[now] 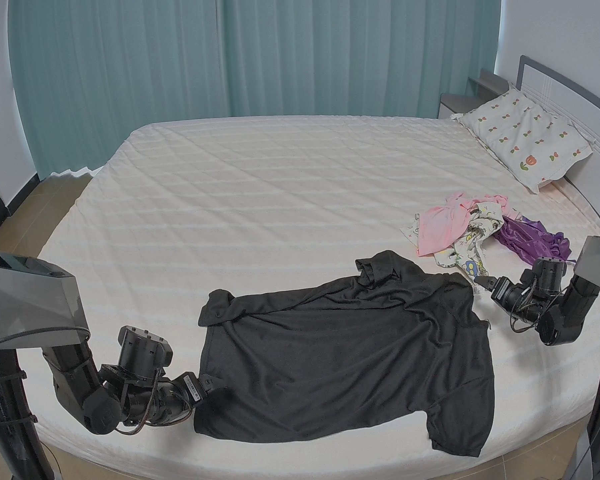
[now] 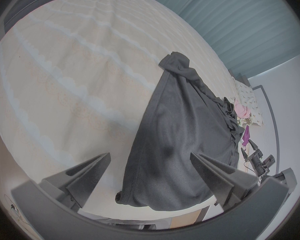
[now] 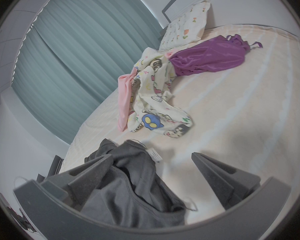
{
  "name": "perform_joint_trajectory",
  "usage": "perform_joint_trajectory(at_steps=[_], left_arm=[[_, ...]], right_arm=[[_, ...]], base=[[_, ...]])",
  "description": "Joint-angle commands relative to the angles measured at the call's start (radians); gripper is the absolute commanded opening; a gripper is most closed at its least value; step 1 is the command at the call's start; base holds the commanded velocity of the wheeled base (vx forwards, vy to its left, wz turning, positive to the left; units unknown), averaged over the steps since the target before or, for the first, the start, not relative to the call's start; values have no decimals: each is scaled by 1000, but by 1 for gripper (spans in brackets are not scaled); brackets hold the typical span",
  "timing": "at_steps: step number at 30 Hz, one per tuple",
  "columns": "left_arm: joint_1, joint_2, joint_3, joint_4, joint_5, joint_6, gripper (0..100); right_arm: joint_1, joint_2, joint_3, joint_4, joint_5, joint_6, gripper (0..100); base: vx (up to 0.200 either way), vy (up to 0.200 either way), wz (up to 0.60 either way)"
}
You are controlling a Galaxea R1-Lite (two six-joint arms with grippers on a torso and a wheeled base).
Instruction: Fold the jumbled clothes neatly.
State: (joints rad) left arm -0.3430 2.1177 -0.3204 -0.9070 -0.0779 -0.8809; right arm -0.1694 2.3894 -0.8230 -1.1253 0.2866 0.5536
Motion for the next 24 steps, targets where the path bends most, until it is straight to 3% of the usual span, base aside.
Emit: perform_joint_trajectory(at_steps=[1, 5, 10, 11, 16, 24], left_arm=[[-44, 12, 18, -1, 15, 0, 100], [-64, 16, 20, 2, 35, 0, 100], [-122, 59, 31, 2, 125, 25, 100], [-137, 64, 32, 4, 135, 25, 0], [-186, 58, 69, 5, 142, 28, 0], [-188, 21, 121, 43, 187, 79, 0]], right_arm=[[-16, -98, 125, -8, 3, 11, 100], [-16, -133, 180, -8, 3, 26, 100], [-10, -194, 337, -47, 3, 68, 100], [-7, -199, 381, -64, 3, 62, 100], [5, -191, 524, -117, 11, -18, 100], [71, -225, 765, -143, 17, -181, 100]], base=[[0, 0, 0], [0, 0, 0], [0, 0, 0], [0, 0, 0], [0, 0, 0], [0, 0, 0]])
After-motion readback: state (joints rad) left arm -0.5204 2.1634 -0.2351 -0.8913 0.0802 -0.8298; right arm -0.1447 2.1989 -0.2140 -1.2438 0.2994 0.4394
